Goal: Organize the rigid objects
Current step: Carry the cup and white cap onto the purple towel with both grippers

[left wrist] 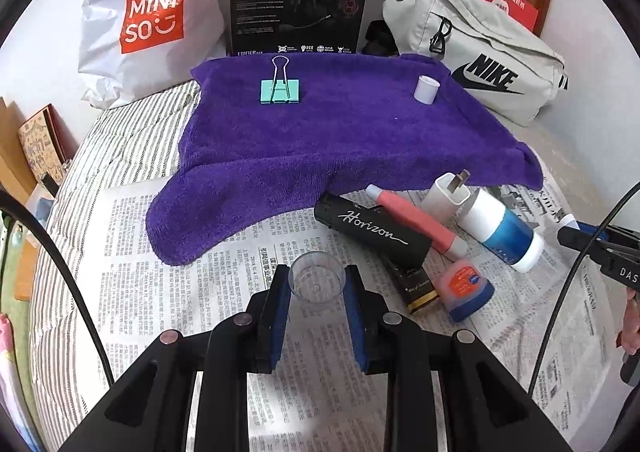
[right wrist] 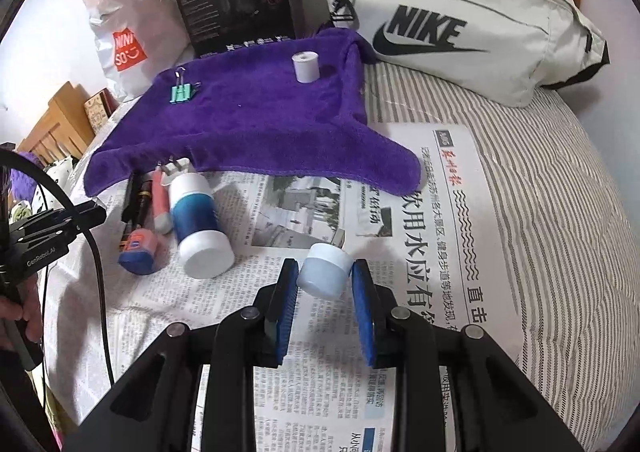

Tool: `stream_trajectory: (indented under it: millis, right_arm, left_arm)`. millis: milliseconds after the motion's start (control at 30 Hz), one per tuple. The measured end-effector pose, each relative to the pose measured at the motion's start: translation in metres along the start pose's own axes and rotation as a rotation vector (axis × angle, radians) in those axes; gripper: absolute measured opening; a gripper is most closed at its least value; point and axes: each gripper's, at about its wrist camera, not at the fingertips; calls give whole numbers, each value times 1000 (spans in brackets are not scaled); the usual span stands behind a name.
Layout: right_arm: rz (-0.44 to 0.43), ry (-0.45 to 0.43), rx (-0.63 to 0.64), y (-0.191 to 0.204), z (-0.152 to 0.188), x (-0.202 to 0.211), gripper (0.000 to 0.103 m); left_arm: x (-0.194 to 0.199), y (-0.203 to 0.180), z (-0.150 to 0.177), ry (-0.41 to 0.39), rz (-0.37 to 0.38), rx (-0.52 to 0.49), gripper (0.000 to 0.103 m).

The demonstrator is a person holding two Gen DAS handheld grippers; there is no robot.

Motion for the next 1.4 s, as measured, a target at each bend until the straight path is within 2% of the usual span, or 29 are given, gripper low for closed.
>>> stream_trajectory:
  millis: [333,533,933,1400]
  right_arm:
    - [-40,-15,49,20,-13,10,28]
    - [-54,-24,63,27,-24,13,28]
    - [-54,-39,84,32,-59,15,28]
    - [-69,-35,116,39,-115,-19,28]
  left_arm:
    - [19,10,2,-11,-6,38,26]
    - [30,13,-7,-22,-20,42,26]
    - [34,19,-47,-53,-17,38,26]
    - [6,27,-91,-35,-14,51,26]
Point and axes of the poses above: each gripper's, at about its wrist camera, not at the fingertips, and x roughly against the way its jaws point, y to its left, z to its underside, and after that the axes turned 3 degrees about -x, right-handed
